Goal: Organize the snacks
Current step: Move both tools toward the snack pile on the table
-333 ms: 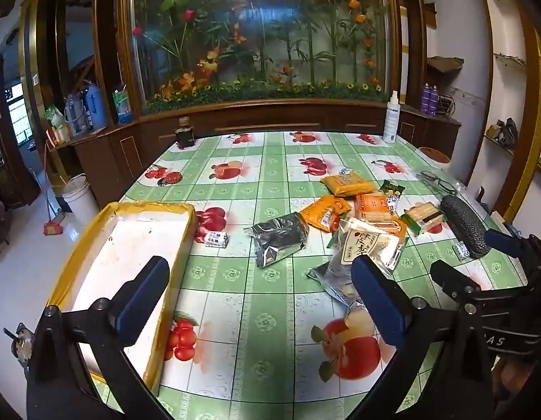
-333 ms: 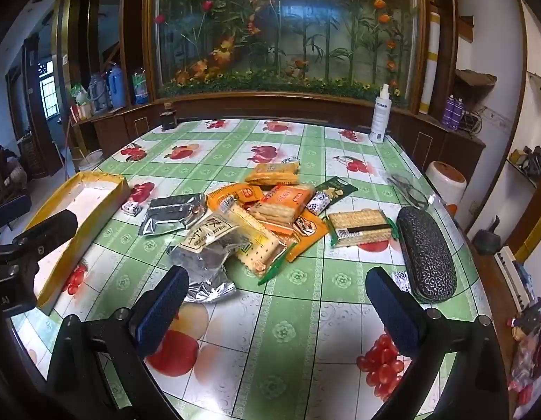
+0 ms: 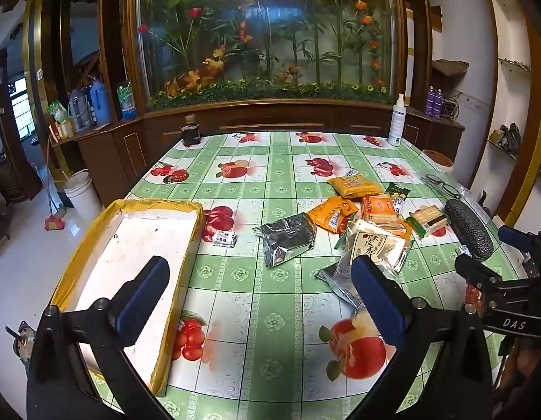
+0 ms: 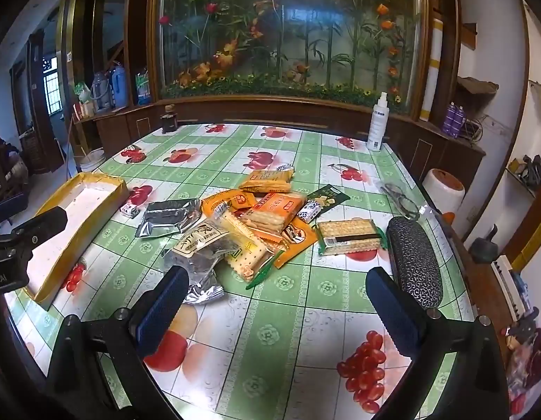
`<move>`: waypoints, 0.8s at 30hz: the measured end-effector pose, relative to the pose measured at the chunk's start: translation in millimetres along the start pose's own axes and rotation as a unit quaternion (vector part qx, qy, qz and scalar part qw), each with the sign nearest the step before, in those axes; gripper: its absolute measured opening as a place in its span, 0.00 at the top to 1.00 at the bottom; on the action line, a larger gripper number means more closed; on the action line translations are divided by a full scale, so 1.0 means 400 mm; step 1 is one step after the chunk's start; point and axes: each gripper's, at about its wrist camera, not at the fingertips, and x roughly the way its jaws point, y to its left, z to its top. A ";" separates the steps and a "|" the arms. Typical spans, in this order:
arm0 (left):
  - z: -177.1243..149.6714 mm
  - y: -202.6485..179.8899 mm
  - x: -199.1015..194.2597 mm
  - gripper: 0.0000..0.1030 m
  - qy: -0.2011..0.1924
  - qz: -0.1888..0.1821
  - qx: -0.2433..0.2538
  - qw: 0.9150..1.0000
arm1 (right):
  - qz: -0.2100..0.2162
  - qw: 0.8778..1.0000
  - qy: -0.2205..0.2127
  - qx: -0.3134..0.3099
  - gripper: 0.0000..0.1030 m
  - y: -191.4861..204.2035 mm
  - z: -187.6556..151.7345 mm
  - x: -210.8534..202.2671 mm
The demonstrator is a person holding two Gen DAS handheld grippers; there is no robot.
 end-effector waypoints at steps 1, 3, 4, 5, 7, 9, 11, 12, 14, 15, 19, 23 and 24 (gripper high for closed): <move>-0.001 0.000 0.002 0.00 0.001 0.003 0.003 1.000 | 0.000 1.000 0.002 0.001 0.01 -0.007 -0.002 0.002; -0.006 -0.001 0.012 0.00 0.001 0.008 0.007 1.000 | 0.000 1.000 0.008 0.002 0.01 -0.022 -0.007 0.008; -0.007 -0.001 0.017 0.00 0.004 0.011 0.007 1.000 | 0.000 1.000 0.011 0.002 0.01 -0.028 -0.010 0.012; -0.008 0.000 0.021 0.00 0.006 0.013 0.007 1.000 | -0.003 1.000 0.012 0.000 0.01 -0.034 -0.012 0.014; -0.009 0.000 0.026 0.00 0.007 0.015 0.008 1.000 | -0.016 1.000 0.014 -0.003 0.01 -0.041 -0.016 0.018; -0.013 -0.004 0.025 0.00 0.007 0.018 0.010 1.000 | -0.028 0.999 0.015 -0.008 0.01 -0.040 -0.020 0.016; -0.017 -0.007 0.028 0.00 0.008 0.020 0.012 1.000 | -0.043 0.999 0.015 -0.011 0.01 -0.036 -0.019 0.015; -0.017 -0.009 0.027 0.00 0.008 0.021 0.014 1.000 | -0.049 0.999 0.014 -0.012 0.01 -0.037 -0.018 0.015; -0.019 -0.013 0.032 0.00 0.009 0.023 0.016 1.000 | -0.069 0.997 0.011 -0.018 0.01 -0.028 -0.015 0.011; -0.020 -0.014 0.031 0.00 0.009 0.025 0.016 1.000 | -0.078 0.997 0.010 -0.021 0.01 -0.023 -0.013 0.010; -0.022 -0.016 0.033 0.00 0.010 0.029 0.017 0.999 | -0.113 0.993 0.008 -0.039 0.01 -0.006 -0.007 0.012; -0.022 -0.016 0.035 0.00 0.011 0.032 0.020 0.999 | -0.114 0.993 0.005 -0.041 0.01 -0.004 -0.003 0.010; -0.022 -0.019 0.037 0.00 0.012 0.032 0.020 0.999 | -0.113 0.993 0.005 -0.042 0.01 -0.004 -0.002 0.009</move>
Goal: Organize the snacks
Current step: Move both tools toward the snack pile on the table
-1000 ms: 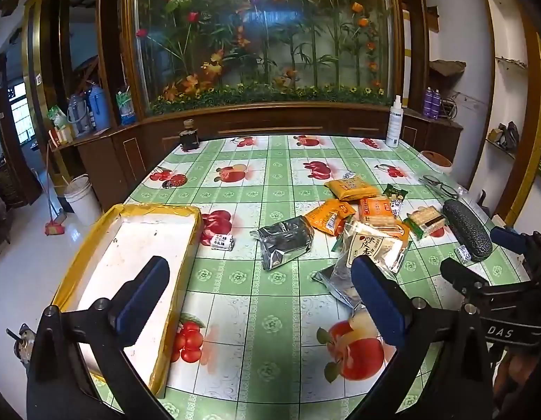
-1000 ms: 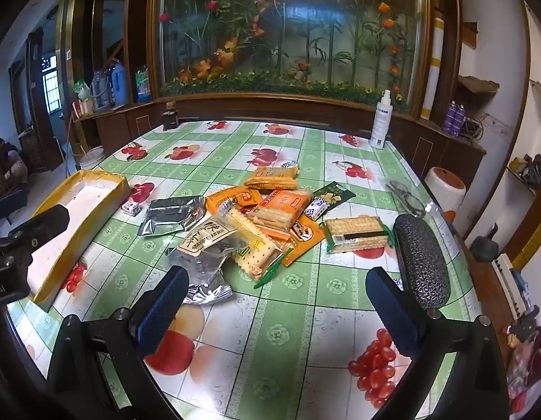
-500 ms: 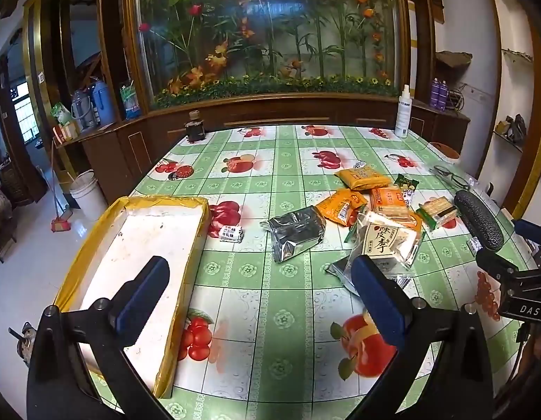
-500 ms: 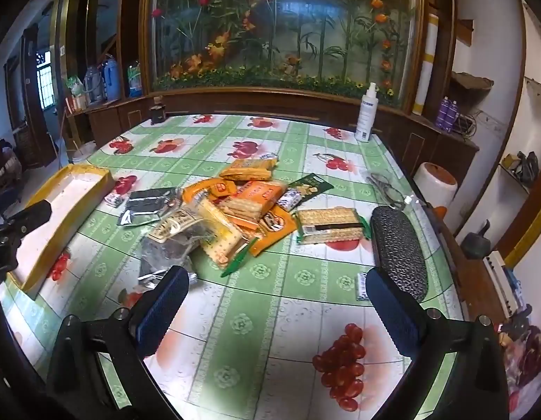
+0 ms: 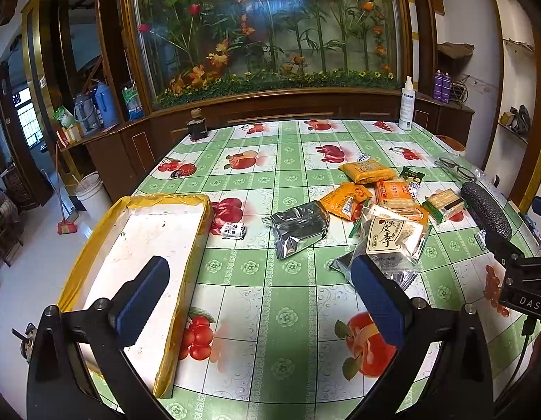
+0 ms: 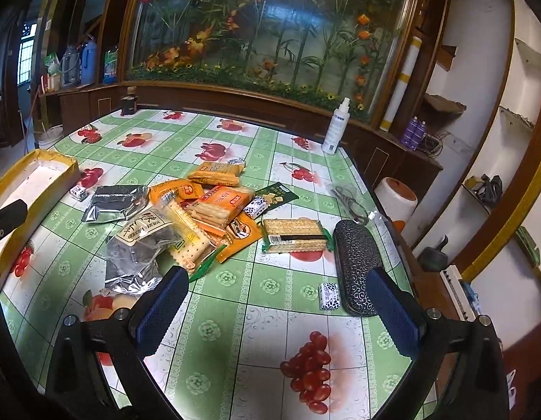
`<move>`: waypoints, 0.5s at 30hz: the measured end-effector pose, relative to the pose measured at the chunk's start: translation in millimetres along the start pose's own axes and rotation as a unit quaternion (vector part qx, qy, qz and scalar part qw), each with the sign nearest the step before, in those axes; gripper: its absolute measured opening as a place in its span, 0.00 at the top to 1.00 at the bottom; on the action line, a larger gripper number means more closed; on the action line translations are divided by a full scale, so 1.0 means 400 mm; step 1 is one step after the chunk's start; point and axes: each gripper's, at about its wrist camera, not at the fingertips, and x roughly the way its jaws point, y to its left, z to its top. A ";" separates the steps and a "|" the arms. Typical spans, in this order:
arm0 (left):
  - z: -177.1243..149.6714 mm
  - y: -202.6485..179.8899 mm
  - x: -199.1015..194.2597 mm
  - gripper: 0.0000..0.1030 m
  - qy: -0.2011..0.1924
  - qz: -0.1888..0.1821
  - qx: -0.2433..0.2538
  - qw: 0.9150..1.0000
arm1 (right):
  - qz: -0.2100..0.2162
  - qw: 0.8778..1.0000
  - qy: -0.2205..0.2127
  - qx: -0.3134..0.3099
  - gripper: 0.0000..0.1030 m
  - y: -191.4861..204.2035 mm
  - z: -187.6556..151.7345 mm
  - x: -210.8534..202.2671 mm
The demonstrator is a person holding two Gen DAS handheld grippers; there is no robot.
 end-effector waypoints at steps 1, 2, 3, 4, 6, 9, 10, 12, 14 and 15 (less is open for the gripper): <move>0.001 -0.001 0.001 0.00 0.000 0.000 0.001 1.000 | 0.000 1.000 0.000 0.000 0.01 -0.001 0.001 0.001; 0.001 -0.005 0.003 0.00 0.001 0.000 0.002 1.000 | 0.000 1.000 0.000 -0.001 0.01 0.000 0.001 0.000; 0.001 -0.007 0.005 0.00 0.002 0.000 0.004 1.000 | -0.001 1.000 0.000 -0.001 0.01 0.000 0.001 0.000; 0.001 -0.010 0.006 0.00 0.002 -0.001 0.006 1.000 | -0.001 1.000 0.000 -0.001 0.01 0.000 0.002 0.000; 0.000 -0.017 0.008 0.00 0.003 0.000 0.009 1.000 | -0.001 1.000 0.001 -0.001 0.01 -0.003 0.003 -0.001; 0.000 -0.024 0.012 0.00 0.005 0.000 0.012 1.000 | -0.001 1.000 0.001 0.001 0.01 -0.005 0.004 0.001; 0.000 -0.026 0.014 0.00 0.006 -0.001 0.013 1.000 | 0.000 1.000 0.002 0.002 0.01 -0.007 0.004 0.004; 0.002 -0.030 0.020 0.00 0.008 -0.003 0.014 1.000 | -0.001 1.000 0.004 0.003 0.01 -0.010 0.003 0.007; 0.000 -0.032 0.024 0.00 0.010 -0.002 0.015 1.000 | 0.001 1.000 0.005 0.004 0.01 -0.013 0.003 0.013; -0.001 -0.033 0.027 0.00 0.010 -0.002 0.016 1.000 | 0.001 1.000 0.005 0.004 0.01 -0.013 0.003 0.015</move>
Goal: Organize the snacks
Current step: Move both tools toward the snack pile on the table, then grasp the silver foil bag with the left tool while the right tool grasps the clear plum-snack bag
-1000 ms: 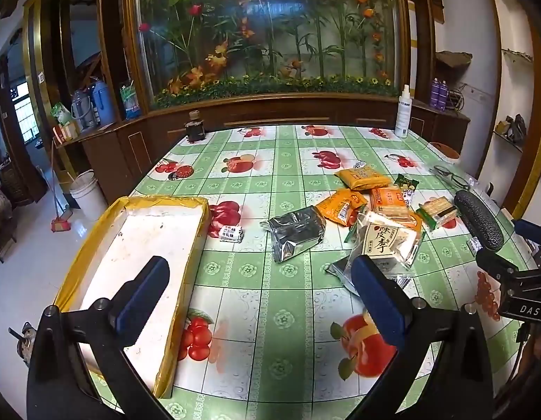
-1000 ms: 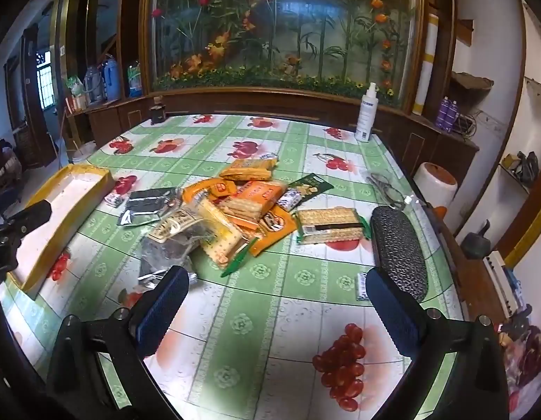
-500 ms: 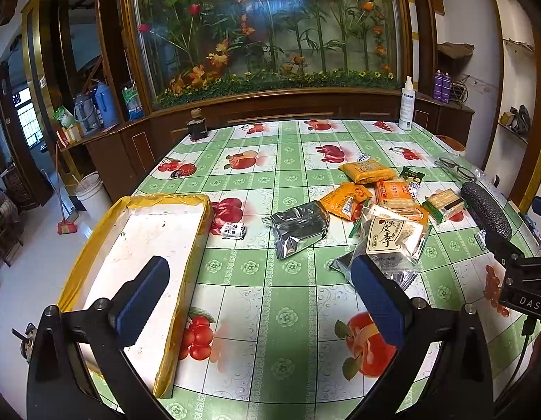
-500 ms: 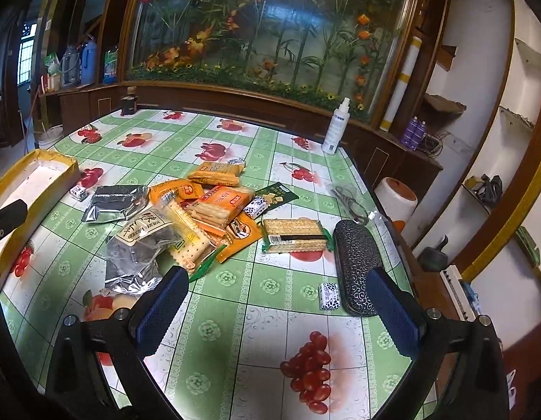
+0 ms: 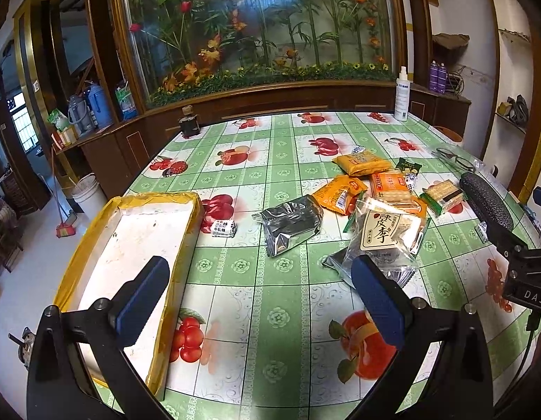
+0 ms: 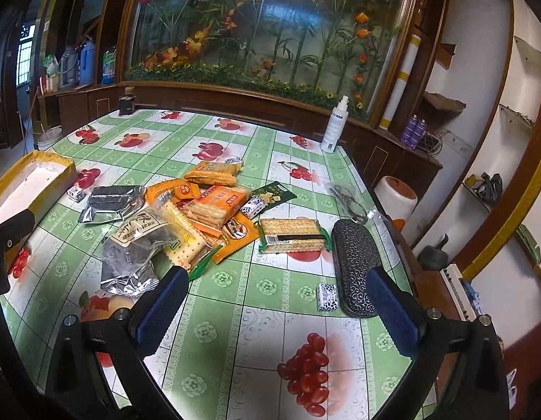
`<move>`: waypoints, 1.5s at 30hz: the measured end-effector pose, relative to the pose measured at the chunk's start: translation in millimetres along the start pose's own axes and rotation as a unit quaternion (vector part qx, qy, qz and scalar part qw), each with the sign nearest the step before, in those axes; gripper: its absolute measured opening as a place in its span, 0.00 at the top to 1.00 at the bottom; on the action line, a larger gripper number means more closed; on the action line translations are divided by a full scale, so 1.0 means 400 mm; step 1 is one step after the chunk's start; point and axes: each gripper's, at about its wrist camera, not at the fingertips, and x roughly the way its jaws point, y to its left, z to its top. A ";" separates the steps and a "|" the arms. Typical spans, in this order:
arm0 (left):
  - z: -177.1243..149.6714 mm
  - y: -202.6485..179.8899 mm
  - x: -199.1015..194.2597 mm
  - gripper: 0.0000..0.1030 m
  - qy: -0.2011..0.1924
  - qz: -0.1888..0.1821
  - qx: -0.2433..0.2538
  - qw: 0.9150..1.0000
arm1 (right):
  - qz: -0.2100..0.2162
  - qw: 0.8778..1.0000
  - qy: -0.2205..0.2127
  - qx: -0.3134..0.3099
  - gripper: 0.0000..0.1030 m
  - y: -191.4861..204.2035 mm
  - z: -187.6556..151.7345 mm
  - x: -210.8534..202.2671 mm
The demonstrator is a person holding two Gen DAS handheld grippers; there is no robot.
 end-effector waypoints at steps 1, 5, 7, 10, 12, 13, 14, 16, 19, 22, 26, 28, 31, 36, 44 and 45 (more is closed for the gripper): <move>-0.001 -0.001 0.003 0.00 0.001 -0.001 0.001 1.000 | 0.000 1.000 0.001 0.000 0.01 -0.001 -0.001 0.002; -0.001 -0.006 0.019 0.00 0.009 -0.003 0.003 1.000 | 0.000 1.000 0.006 -0.001 0.01 0.000 -0.002 0.016; -0.001 -0.010 0.024 0.00 0.011 -0.005 0.004 1.000 | 0.000 1.000 0.009 0.000 0.01 -0.001 -0.003 0.023; 0.001 -0.016 0.031 0.00 0.013 -0.009 0.006 1.000 | 0.000 1.000 0.013 0.000 0.01 -0.004 -0.005 0.035; 0.001 -0.022 0.034 0.00 0.014 -0.010 0.010 1.000 | 0.000 1.000 0.015 0.000 0.01 -0.005 -0.005 0.040; 0.001 -0.024 0.036 0.00 0.014 -0.011 0.011 1.000 | 0.001 1.000 0.016 0.001 0.01 -0.005 -0.005 0.041; 0.001 -0.026 0.037 0.00 0.015 -0.010 0.012 1.000 | 0.000 1.000 0.016 0.001 0.01 -0.005 -0.006 0.043; 0.001 -0.029 0.040 0.00 0.016 -0.013 0.012 1.000 | 0.001 1.000 0.018 0.000 0.01 -0.004 -0.005 0.045; 0.000 -0.031 0.045 0.00 0.018 -0.014 0.015 1.000 | 0.003 1.000 0.018 0.000 0.01 -0.005 -0.006 0.049; -0.003 -0.032 0.059 0.00 0.028 -0.028 0.018 0.999 | 0.015 1.000 0.023 0.013 0.01 -0.020 -0.012 0.058; -0.011 -0.043 0.082 0.00 0.044 -0.056 0.023 0.997 | 0.030 0.998 0.040 0.033 0.01 -0.052 -0.027 0.082; -0.014 -0.054 0.085 0.00 0.045 -0.069 0.029 0.996 | 0.037 0.997 0.047 0.041 0.01 -0.069 -0.037 0.095; -0.018 -0.075 0.091 0.00 0.051 -0.094 0.038 0.994 | 0.065 0.995 0.052 0.055 0.01 -0.091 -0.049 0.108; -0.008 -0.067 0.118 0.00 0.058 -0.089 0.045 0.993 | 0.172 0.980 0.044 0.088 0.01 -0.093 -0.046 0.113; 0.048 0.055 0.263 0.00 0.111 -0.092 0.055 0.988 | 0.201 0.978 0.033 0.042 0.01 0.085 0.033 0.122; 0.052 0.052 0.279 0.00 0.116 -0.100 0.067 0.986 | 0.198 0.979 0.036 0.036 0.01 0.108 0.044 0.131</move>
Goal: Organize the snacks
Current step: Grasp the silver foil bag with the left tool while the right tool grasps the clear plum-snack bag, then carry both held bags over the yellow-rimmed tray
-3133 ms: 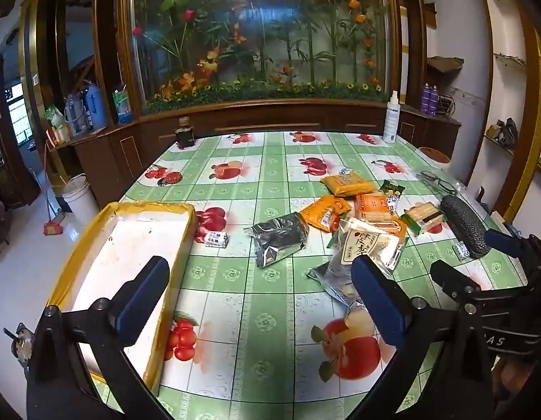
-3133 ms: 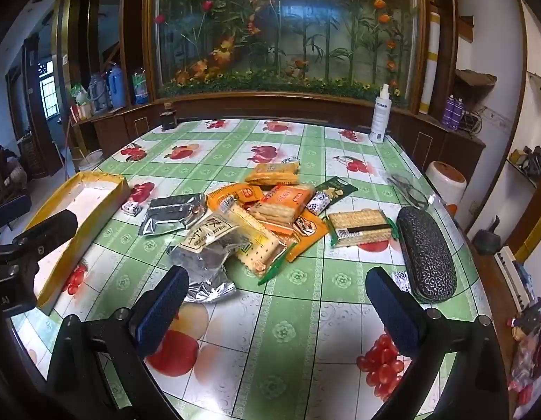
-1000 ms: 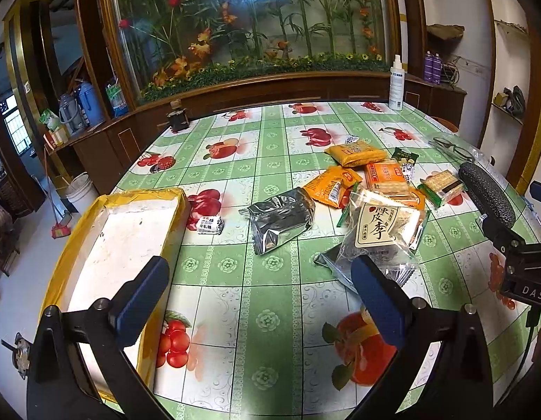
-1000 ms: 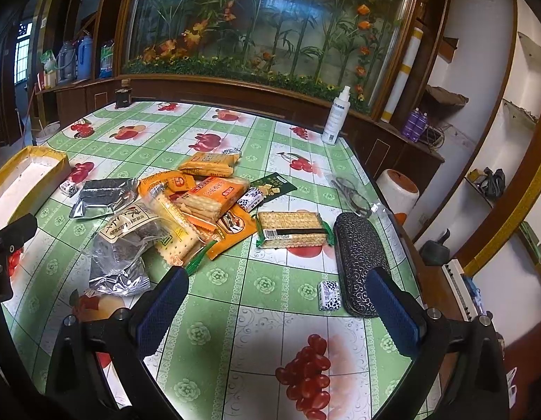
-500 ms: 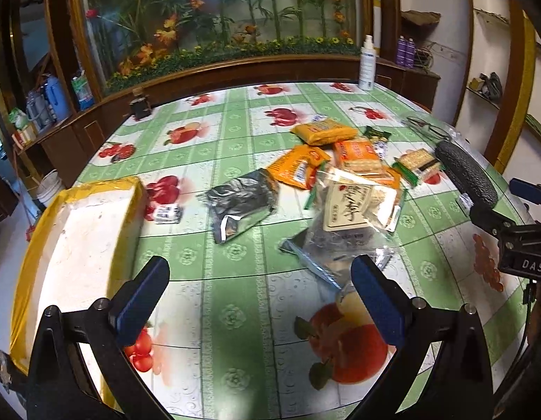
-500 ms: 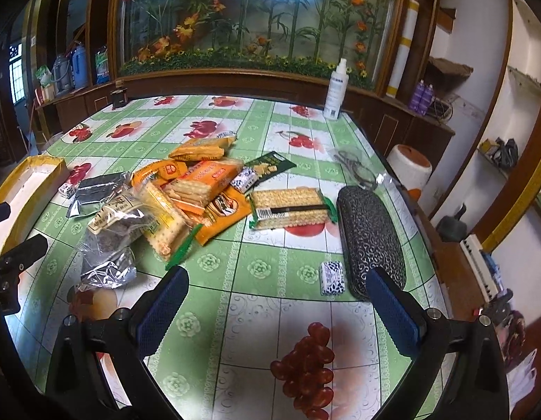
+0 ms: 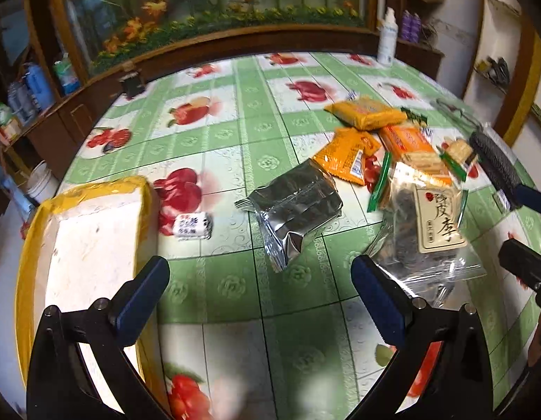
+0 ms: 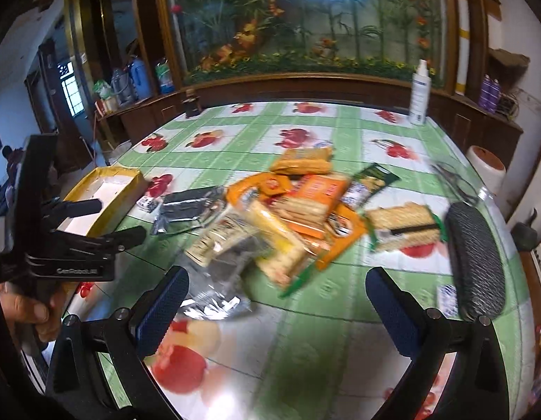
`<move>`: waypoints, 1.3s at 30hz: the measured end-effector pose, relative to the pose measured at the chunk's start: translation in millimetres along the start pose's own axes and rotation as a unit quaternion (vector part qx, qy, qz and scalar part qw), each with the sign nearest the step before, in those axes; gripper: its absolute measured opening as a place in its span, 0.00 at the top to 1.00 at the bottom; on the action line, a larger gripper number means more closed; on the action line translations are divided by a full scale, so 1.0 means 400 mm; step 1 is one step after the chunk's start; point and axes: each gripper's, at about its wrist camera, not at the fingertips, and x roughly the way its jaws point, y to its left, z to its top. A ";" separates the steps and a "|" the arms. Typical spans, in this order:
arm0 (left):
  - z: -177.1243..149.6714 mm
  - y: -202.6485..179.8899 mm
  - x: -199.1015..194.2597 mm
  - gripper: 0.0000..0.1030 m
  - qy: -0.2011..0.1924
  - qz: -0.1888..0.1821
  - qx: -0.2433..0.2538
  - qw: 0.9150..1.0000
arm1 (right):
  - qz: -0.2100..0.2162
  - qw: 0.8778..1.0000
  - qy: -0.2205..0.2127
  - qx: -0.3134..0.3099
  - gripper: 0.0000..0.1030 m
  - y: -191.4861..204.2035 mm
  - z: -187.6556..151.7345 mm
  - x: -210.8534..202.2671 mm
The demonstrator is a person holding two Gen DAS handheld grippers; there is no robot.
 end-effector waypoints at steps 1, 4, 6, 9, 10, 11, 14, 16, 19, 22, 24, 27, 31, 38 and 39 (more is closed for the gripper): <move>0.008 -0.001 0.014 0.00 0.003 -0.001 0.013 1.000 | -0.003 1.000 0.007 -0.003 0.01 0.012 0.008 0.018; 0.031 -0.009 0.056 0.00 0.014 -0.011 0.048 0.999 | -0.004 1.000 0.024 -0.007 0.04 0.048 0.024 0.066; 0.049 -0.016 0.077 0.00 0.019 -0.027 0.065 0.997 | -0.002 0.999 0.034 -0.006 0.08 0.059 0.030 0.092; 0.070 -0.032 0.116 0.00 0.033 -0.037 0.086 0.995 | -0.003 0.999 0.050 -0.001 0.11 0.060 0.035 0.128; 0.075 -0.037 0.126 0.00 0.033 -0.033 0.092 0.995 | 0.001 0.998 0.055 0.003 0.13 0.057 0.035 0.138; 0.077 -0.041 0.136 0.00 0.035 -0.031 0.097 0.994 | 0.002 0.998 0.057 0.006 0.13 0.054 0.034 0.145; 0.087 -0.046 0.166 0.00 0.044 -0.023 0.101 0.994 | -0.003 0.998 0.060 0.008 0.16 0.049 0.037 0.162; 0.091 -0.049 0.177 0.00 0.049 -0.025 0.102 0.993 | -0.003 0.998 0.061 0.010 0.16 0.043 0.036 0.168; 0.096 -0.055 0.189 0.00 0.052 -0.029 0.103 0.993 | -0.001 0.998 0.060 0.009 0.18 0.035 0.035 0.172; 0.099 -0.057 0.195 0.00 0.054 -0.044 0.098 0.993 | 0.013 0.998 0.057 0.014 0.27 0.025 0.034 0.170; 0.100 -0.059 0.192 0.11 0.053 -0.065 0.092 0.992 | 0.024 0.998 0.057 0.020 0.36 0.017 0.032 0.165; 0.100 -0.064 0.185 0.22 0.055 -0.077 0.089 0.992 | 0.031 0.998 0.054 0.030 0.51 0.006 0.028 0.152; 0.094 -0.066 0.170 0.30 0.049 -0.082 0.082 0.992 | 0.033 0.997 0.050 0.039 0.53 -0.013 0.022 0.140; 0.082 -0.046 0.117 0.39 0.023 -0.110 0.042 0.993 | 0.034 0.997 0.037 0.052 0.59 -0.037 0.011 0.101; 0.079 -0.043 0.105 0.39 0.018 -0.110 0.036 0.993 | 0.035 0.997 0.035 0.054 0.59 -0.040 0.011 0.094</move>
